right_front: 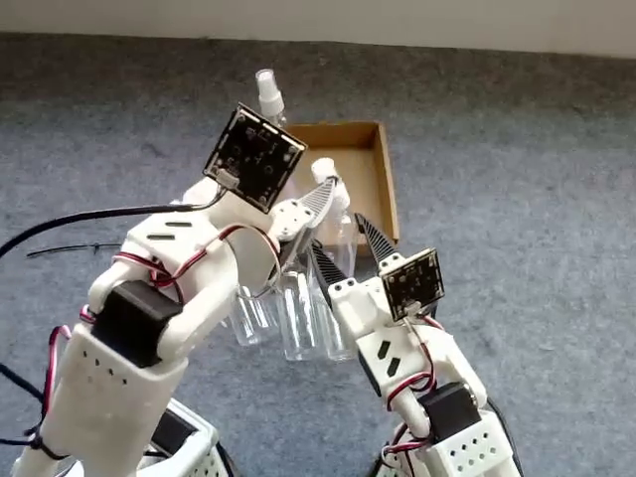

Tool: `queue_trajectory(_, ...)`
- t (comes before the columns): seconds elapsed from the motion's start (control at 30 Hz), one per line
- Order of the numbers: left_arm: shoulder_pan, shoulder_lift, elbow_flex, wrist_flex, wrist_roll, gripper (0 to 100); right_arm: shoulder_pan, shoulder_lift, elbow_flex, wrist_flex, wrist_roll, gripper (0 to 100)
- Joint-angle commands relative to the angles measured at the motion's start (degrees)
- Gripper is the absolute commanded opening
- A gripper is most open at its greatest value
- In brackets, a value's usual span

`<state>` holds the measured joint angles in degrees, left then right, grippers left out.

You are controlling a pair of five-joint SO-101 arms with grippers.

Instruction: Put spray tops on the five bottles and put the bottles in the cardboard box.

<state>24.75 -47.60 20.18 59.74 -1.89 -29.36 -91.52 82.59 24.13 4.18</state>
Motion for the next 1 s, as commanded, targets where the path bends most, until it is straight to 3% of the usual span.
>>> queue_trajectory(0.0, -0.7, -0.5, -7.1, 0.4, -0.4, 15, 0.6, -0.5, -1.0, -1.4, -0.5, 0.5)
queue_trajectory(0.43, -6.8, 11.8, -7.2, -5.0, -0.5, 15, 0.6, -0.6, -1.0, -1.4, -0.5, 0.5)
queue_trajectory(0.97, 1.3, 12.4, -6.6, -4.7, -0.5, 15, 0.6, -0.5, -1.0, -1.4, -0.5, 0.5)
